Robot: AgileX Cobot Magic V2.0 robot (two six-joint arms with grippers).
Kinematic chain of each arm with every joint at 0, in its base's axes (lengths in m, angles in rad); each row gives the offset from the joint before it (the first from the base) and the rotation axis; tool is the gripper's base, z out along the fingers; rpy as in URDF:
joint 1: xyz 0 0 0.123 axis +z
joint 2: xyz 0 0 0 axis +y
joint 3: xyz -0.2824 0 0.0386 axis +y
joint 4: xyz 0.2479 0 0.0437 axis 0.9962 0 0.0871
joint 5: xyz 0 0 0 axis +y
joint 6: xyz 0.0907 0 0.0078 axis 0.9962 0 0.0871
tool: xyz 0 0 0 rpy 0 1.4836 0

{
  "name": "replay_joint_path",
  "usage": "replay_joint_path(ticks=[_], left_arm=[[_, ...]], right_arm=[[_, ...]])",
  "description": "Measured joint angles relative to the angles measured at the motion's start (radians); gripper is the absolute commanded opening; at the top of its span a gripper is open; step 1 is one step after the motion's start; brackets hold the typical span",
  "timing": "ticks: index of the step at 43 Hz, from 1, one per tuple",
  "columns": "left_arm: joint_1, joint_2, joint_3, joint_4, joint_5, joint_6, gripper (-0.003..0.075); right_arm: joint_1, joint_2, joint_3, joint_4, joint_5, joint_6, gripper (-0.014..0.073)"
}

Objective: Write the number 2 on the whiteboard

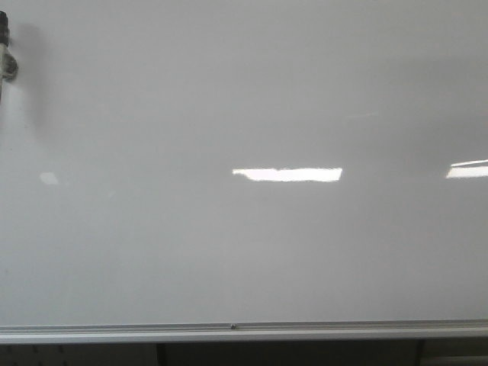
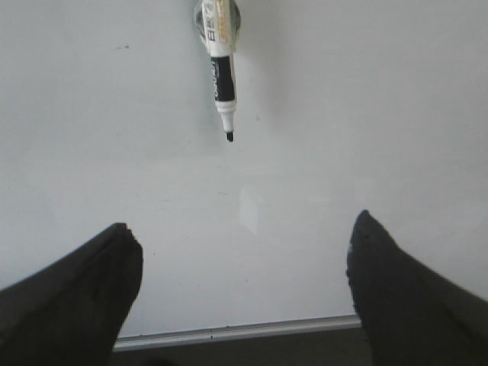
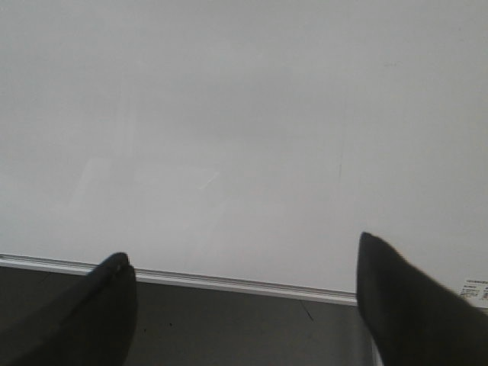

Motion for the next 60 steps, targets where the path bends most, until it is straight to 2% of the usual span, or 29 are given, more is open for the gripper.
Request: replay_joint_path(ticks=[12, 26, 41, 52, 60], left_arm=[[0.018, 0.195, -0.048, -0.026, -0.153, -0.004, 0.0528], [0.018, 0.404, -0.158, -0.033, -0.213, -0.004, 0.0496], [0.018, 0.567, -0.259, -0.033, -0.224, -0.004, 0.0384], [0.018, 0.610, -0.277, -0.033, -0.247, -0.004, 0.0342], [0.018, 0.622, -0.280, -0.034, -0.250, -0.004, 0.0245]], right_arm=[[0.000, 0.000, 0.000, 0.000, -0.002, 0.000, 0.0610], [0.000, 0.000, 0.000, 0.000, -0.006, 0.000, 0.0610], [0.000, 0.000, 0.000, 0.000, -0.006, 0.000, 0.0610], [0.000, 0.000, 0.000, 0.000, -0.006, 0.000, 0.0610], [0.000, 0.000, 0.000, 0.000, -0.006, 0.000, 0.0610]])
